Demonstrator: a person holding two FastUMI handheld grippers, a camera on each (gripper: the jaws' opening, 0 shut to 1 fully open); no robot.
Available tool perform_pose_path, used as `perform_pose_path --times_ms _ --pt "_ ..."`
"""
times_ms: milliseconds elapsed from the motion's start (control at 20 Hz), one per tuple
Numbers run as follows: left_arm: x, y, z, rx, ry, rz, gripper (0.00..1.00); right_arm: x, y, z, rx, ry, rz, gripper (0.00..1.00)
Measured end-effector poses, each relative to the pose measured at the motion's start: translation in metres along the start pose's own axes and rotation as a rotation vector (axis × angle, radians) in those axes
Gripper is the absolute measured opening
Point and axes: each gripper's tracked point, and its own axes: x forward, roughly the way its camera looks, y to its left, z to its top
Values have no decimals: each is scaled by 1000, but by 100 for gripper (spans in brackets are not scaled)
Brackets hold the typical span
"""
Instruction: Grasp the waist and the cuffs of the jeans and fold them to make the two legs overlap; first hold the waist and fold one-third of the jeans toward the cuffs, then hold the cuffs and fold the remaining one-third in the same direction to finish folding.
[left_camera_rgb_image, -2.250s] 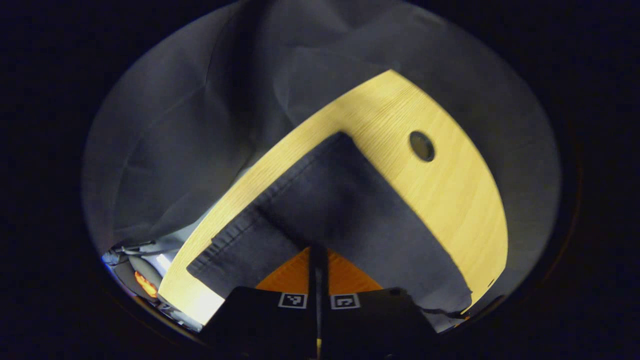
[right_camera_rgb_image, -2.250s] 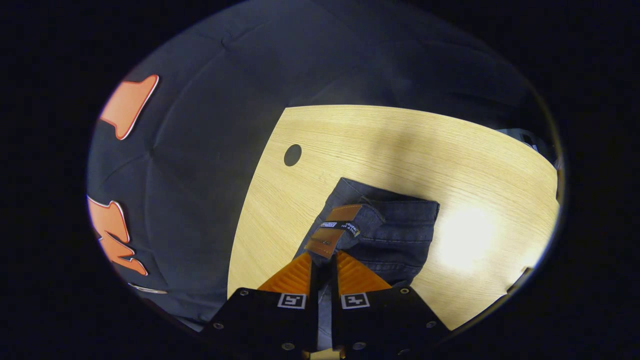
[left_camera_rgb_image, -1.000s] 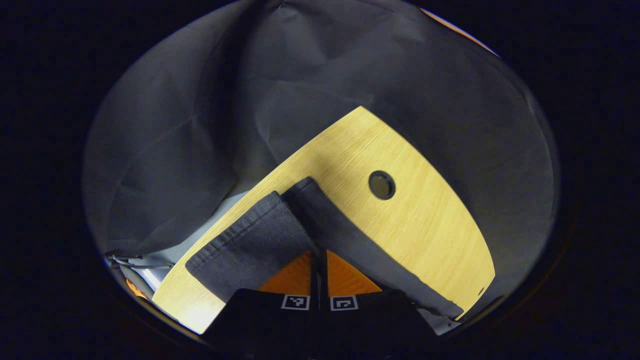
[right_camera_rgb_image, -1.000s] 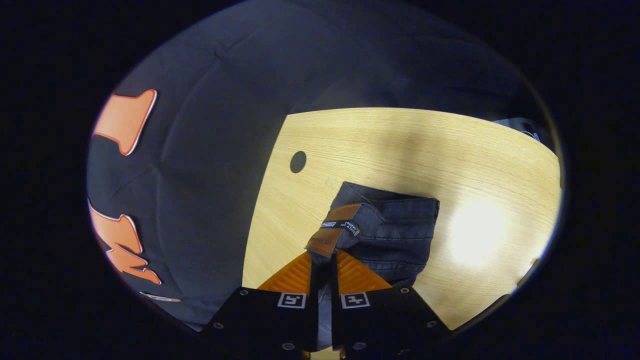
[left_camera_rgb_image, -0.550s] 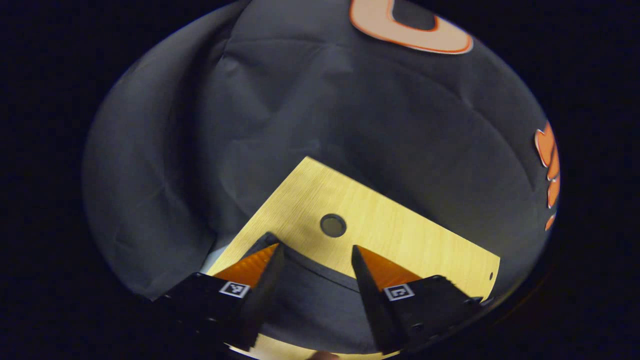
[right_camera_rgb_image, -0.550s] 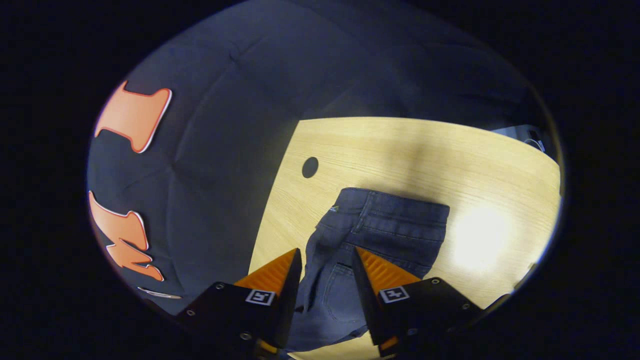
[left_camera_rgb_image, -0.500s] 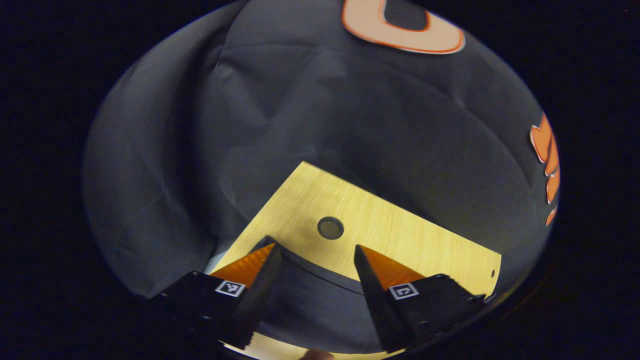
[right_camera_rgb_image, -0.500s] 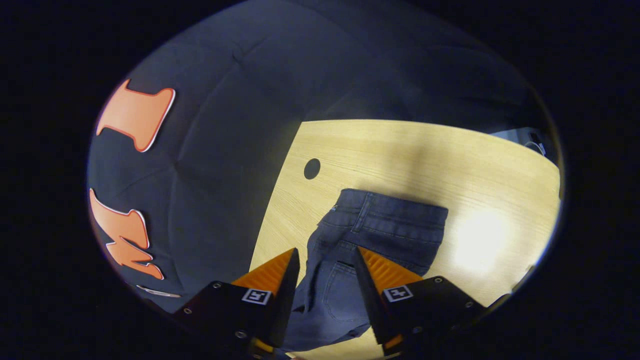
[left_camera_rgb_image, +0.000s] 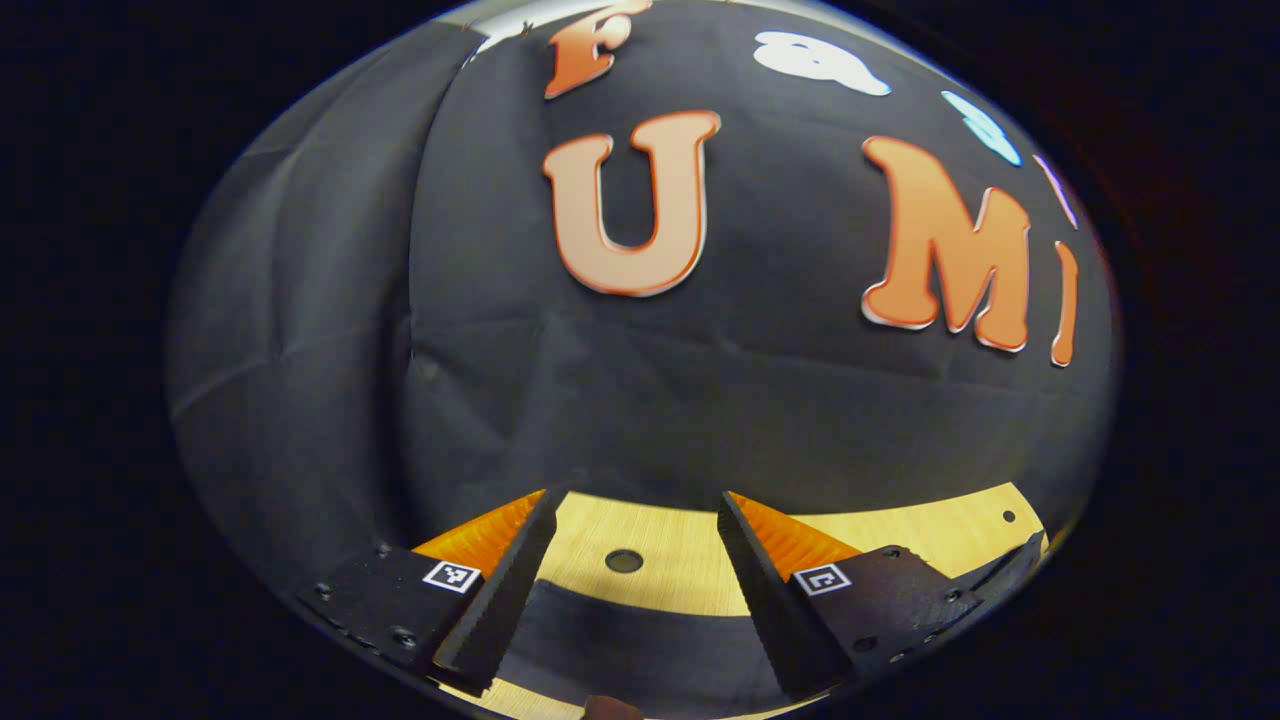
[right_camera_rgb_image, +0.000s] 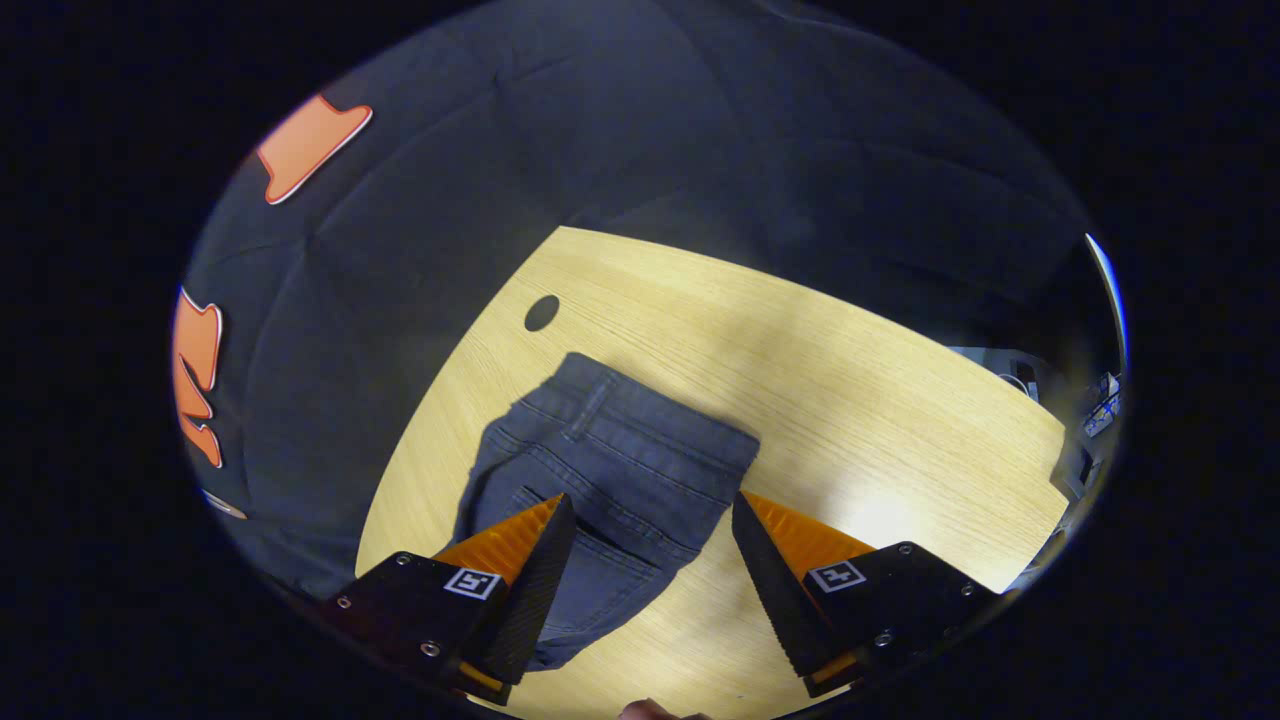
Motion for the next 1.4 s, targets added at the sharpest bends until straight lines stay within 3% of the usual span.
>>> perform_pose_path --times_ms 350,400,450,550,800,850,1100,1250,1400 --pt "-96 -28 56 53 -227 -28 94 26 -14 -7 -68 -1 -36 96" --pt "-113 -32 66 62 -263 -32 100 31 -13 -8 -72 0 -34 96" --pt "-122 -36 70 68 -293 -33 94 35 -12 -9 -73 2 -30 96" --pt "-142 -48 75 75 -331 -37 99 39 -12 -6 -72 -17 -18 96" --pt "-182 -90 73 65 -354 -81 94 45 -9 -10 -143 -51 -8 92" --pt "-184 -96 68 70 -344 -87 94 47 -4 -9 -124 -54 5 73" --pt "-186 -110 40 94 -262 -118 96 38 9 -10 -75 -126 -3 12" --pt "-184 -102 31 84 -237 -119 97 6 27 3 -61 -197 69 12" --pt "-177 -87 27 71 -221 -118 97 -29 54 5 -159 -285 70 12"
